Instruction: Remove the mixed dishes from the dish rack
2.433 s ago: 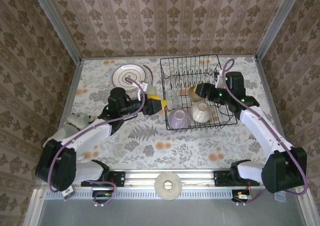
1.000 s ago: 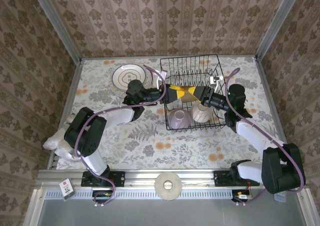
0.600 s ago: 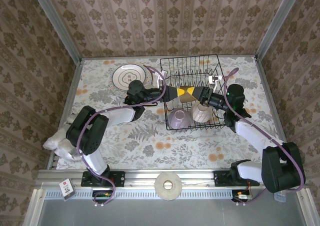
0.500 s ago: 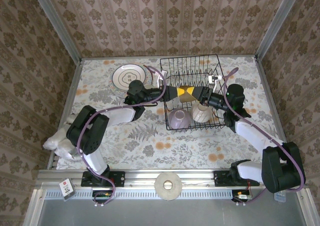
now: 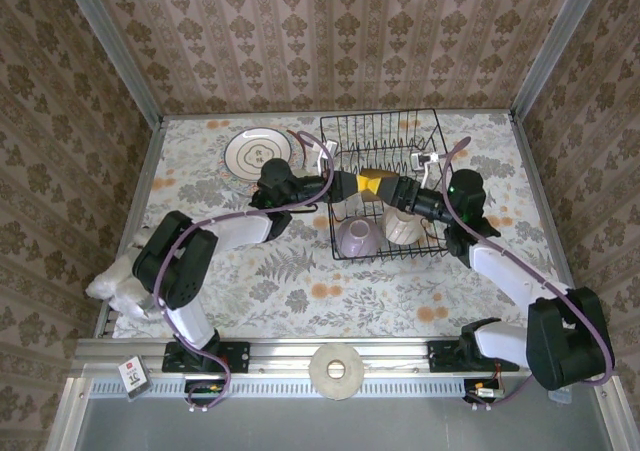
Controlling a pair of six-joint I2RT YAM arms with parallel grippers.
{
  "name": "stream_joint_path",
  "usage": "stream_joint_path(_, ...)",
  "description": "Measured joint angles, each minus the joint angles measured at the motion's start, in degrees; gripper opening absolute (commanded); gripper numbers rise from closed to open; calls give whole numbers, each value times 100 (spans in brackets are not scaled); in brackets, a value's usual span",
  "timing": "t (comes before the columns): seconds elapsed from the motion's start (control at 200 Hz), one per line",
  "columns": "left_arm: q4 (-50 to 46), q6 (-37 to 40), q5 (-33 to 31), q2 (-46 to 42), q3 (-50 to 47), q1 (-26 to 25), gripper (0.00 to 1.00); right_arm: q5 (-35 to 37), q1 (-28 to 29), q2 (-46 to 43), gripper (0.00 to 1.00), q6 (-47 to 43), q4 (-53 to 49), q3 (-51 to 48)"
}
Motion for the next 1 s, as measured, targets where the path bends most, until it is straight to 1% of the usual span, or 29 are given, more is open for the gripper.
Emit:
stream_joint_path(0.115, -804, 498, -111, -323, 50, 13, 0, 262, 247, -249, 100, -426, -518, 0)
stream_joint_path(0.27, -2463, 1464, -835, -909, 317, 247, 0, 319, 525, -664, 100, -831, -813, 0)
stream_joint_path(0.425, -4636, 2634, -1744, -1567, 780, 492, 0, 498, 575, -859, 100, -1126, -984, 0)
stream_joint_path(0.515, -5914, 3314, -2323, -1888, 1187, 501, 0, 678, 651, -883, 100, -1311, -1174, 0)
stream_joint_path(0.65, -7908, 4304, -3373, -2249, 1899, 531, 0, 1012, 905, -885, 100, -1637, -1478, 0)
stream_joint_path(0.73, -8900, 4743, -3849, -2358, 2225, 660, 0, 1198, 1062, -883, 100, -1814, -1624, 0)
stream_joint_path(0.825, -9882, 5143, -4218, -2371, 2463, 933, 0, 1388, 1209, -868, 100, -1978, -1759, 0)
stream_joint_path(0.91, -10622, 5410, -4516, -2297, 2583, 1141, 0, 1626, 1362, -844, 100, -2153, -1849, 0)
stream_joint_path(1.0, -11254, 5659, -4769, -2081, 2739, 1207, 0, 1808, 1543, -802, 100, -2315, -1978, 15)
